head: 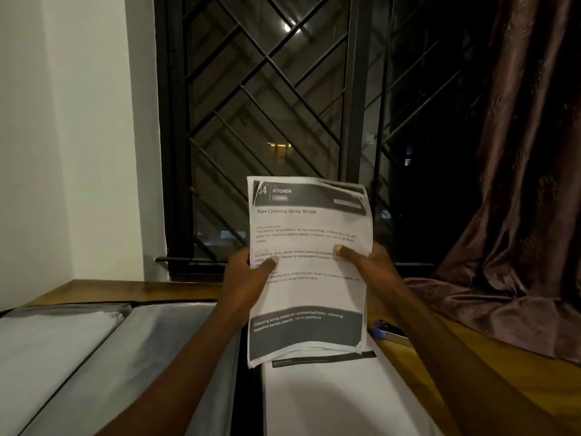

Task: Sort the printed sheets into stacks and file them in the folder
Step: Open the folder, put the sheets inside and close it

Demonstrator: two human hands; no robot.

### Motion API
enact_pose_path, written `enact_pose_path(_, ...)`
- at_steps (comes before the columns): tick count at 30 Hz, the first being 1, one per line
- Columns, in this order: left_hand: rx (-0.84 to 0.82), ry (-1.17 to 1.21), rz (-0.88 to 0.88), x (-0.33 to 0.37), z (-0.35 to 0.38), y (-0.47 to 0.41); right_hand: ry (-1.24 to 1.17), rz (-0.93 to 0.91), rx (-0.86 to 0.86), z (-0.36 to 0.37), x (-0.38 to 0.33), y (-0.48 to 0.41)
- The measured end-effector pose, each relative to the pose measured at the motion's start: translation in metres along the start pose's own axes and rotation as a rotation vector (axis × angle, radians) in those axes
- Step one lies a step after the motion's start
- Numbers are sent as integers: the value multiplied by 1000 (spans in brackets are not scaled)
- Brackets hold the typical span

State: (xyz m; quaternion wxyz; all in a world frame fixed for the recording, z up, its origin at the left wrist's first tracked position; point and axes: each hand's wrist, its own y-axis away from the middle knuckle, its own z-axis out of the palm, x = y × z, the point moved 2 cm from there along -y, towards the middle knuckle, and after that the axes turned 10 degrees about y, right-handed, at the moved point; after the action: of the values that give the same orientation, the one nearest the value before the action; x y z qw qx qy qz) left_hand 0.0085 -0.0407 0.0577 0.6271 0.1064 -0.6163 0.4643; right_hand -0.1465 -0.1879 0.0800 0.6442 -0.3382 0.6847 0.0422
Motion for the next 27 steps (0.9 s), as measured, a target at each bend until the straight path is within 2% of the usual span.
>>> enact_pose_path(4,-38,103,-72,2,1,-4,-8,19,-23,6,-2,-3)
enact_pose_path(7,-81,88,-205,-16,-3,1,44,61,-5,12,18,4)
enact_pose_path(9,-96,181,-324,-18,-8,-5,91,9,39,13,17,5)
enact_pose_path(12,-228,337,-514,-2,-20,-15,188,-70,102,16,2,-11)
enact_pose_path(15,-306,383,-555,13,-45,-19,272,-40,89,32,0,-31)
enact_pose_path(16,-290,345,-544,15,-55,-20,275,4,63,39,6,-33)
enact_pose_path(18,-204,117,-435,11,-82,-21,205,127,7,57,26,-31)
enact_pose_path(20,-105,-291,-260,0,-116,-24,91,295,-37,77,51,-27)
enact_pose_path(22,-118,-743,-94,-18,-147,-32,-7,439,-80,95,69,-23)
enact_pose_path(23,-113,-853,-63,-29,-161,-36,-60,481,-105,104,75,-23)
enact_pose_path(27,-192,-977,-51,-60,-183,-53,-223,538,-68,134,94,-37)
